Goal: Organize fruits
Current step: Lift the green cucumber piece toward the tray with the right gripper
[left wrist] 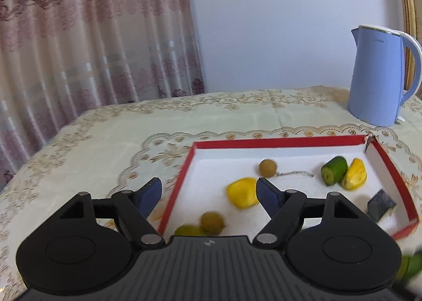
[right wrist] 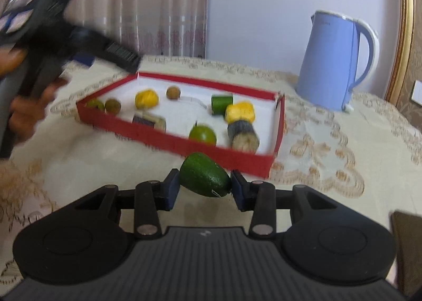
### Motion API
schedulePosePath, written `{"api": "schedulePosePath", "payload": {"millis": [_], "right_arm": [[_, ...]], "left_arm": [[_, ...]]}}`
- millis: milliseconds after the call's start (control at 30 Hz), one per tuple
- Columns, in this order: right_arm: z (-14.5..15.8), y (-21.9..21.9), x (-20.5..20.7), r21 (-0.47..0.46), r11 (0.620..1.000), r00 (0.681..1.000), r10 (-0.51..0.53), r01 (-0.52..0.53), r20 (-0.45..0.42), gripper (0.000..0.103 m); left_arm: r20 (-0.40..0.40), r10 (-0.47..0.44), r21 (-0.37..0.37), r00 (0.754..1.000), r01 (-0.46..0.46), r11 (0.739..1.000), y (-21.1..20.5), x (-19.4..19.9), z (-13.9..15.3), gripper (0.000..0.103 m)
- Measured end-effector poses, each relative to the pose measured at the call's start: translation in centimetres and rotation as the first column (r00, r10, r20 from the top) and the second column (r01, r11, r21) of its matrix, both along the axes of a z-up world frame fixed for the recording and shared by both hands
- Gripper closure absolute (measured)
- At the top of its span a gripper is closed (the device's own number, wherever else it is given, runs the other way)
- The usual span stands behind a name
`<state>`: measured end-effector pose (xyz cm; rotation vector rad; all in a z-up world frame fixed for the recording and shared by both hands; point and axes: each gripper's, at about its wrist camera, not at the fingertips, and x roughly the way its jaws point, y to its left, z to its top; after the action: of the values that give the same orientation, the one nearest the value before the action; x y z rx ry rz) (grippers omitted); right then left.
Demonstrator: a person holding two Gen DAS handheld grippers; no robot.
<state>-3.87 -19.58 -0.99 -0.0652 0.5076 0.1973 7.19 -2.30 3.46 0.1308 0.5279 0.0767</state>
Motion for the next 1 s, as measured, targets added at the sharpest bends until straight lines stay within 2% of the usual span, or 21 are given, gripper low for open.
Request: {"api": "schedulePosePath", "payload": {"millis": [67, 167, 300, 500, 1000], "right_arm": [[0.7, 0.1, 0.6, -0.009, 1.0, 1.0, 0.004, -0.004, 0.021, 0.064], [1.8, 0.3, 1.4, -0.007, 1.0, 0.999, 0.015, -0.014, 0.052, 0.064], [2.7, 0.8, 2.6, -0.012, 1.0, 0.997, 0.025, -0.024, 0.077, 0.064], [3.9, 1.1, 4.3, -0.009, 0.999, 0.995, 0.033, -0.033, 0.092, 0.064], [6.3, 1.6, 10.3, -0.001, 1.0, 0.992, -0.003, 0.003, 0.124, 0.064]], "left_arm": [[0.013, 0.0, 0.024, 1.0, 0.0, 1.0, 0.0, -1.5, -0.2, 0.024], [0.021, -0.013, 0.018, 1.0, 0.013, 1.0, 0.2, -3.3, -0.4, 0.024], [-0.011, -0.036, 0.009, 0.999, 0.036, 0.999, 0.1, -4.7, -1.3, 0.024], [-0.061, -0.029, 0.013, 0.998, 0.03, 0.999, 0.4, -5.2, -2.7, 0.024], [-0.082, 0.002, 0.019, 0.997, 0.0, 1.0, 1.2, -5.7, -3.3, 0.022]]}}
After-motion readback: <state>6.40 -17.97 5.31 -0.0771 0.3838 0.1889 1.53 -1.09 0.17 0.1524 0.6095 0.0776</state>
